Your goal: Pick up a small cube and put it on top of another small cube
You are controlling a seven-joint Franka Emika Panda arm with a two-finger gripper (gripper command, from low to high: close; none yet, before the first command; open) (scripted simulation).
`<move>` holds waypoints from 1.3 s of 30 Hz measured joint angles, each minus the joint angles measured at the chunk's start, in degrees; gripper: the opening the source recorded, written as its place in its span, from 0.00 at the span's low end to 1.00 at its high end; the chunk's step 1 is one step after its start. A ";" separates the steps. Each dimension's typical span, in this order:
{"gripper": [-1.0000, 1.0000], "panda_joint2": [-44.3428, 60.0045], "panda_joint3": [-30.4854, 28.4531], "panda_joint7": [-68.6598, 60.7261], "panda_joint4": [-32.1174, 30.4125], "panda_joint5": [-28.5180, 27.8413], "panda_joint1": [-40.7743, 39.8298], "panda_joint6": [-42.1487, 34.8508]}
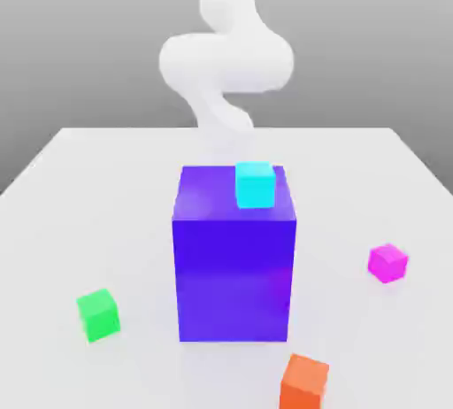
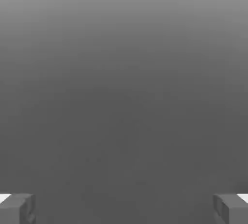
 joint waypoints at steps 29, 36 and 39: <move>0.50 43.91 9.36 -54.19 -27.50 -1.76 40.67 30.00; 0.00 57.93 2.46 -50.23 -25.48 -8.58 45.50 41.19; 0.00 57.93 2.46 -50.20 -25.48 -8.61 45.50 41.15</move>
